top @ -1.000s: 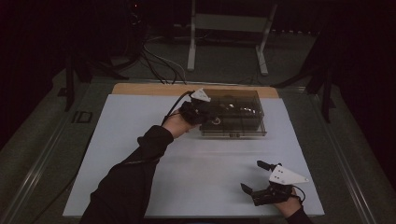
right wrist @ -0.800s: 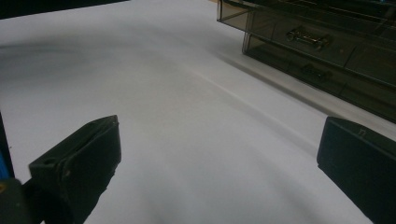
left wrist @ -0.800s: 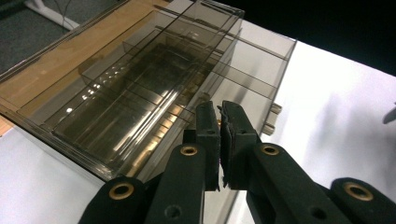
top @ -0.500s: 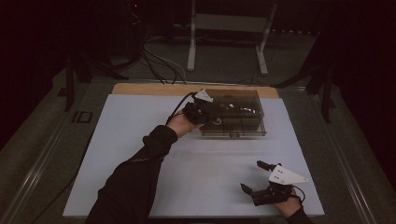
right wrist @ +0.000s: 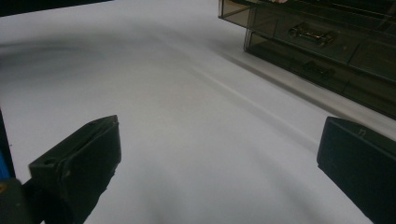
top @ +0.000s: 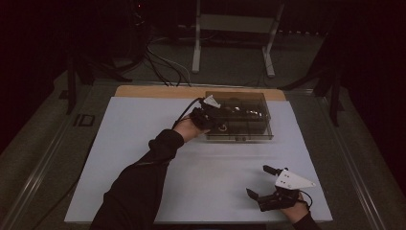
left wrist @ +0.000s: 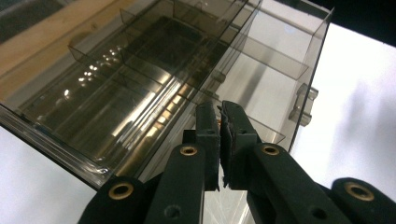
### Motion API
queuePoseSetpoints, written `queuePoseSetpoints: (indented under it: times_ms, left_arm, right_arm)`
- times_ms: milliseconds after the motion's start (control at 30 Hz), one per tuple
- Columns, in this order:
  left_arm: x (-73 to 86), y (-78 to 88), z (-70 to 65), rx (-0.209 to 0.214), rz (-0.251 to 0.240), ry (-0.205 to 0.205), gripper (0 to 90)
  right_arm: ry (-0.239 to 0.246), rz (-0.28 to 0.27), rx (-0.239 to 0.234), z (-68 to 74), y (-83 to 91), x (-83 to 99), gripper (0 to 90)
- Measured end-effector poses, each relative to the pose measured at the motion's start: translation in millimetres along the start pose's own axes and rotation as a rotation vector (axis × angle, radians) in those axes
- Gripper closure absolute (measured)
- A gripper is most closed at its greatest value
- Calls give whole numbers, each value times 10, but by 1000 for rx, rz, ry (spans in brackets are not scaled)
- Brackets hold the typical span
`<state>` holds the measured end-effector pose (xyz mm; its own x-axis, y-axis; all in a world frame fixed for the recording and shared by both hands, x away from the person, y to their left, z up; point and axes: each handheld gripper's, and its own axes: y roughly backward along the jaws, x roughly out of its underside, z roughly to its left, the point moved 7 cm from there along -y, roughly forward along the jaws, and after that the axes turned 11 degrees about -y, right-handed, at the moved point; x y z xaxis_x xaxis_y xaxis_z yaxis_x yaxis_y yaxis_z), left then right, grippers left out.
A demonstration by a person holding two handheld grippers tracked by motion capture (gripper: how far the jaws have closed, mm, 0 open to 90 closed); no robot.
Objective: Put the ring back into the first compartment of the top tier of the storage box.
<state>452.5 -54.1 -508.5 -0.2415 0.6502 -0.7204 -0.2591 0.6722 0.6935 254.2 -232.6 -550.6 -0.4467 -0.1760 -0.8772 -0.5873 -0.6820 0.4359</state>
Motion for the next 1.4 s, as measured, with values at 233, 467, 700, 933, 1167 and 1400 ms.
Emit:
queuePoseSetpoints:
  times_ms: [233, 467, 700, 933, 1167, 1400]
  left_arm:
    - [-22, 17, 20, -5, -12, 16, 826]
    - [-58, 118, -17, -14, -32, 8, 517]
    - [-84, 203, -58, -13, -47, -4, 396]
    - [-70, 256, -107, 19, -52, -2, 171]
    - [-9, 236, -172, 69, -27, -20, 13]
    - [-23, 294, -188, 53, -56, -76, 13]
  right_arm:
    - [-2, 2, -1, -1, -2, 2, 0]
    - [-3, 3, 1, -2, -3, 3, 0]
    - [-1, 7, 3, -4, -7, 6, 0]
    - [1, 8, 6, -6, -8, 7, 0]
    - [1, 11, 7, -10, -13, 9, 0]
    - [2, 13, 7, -6, -13, 10, 0]
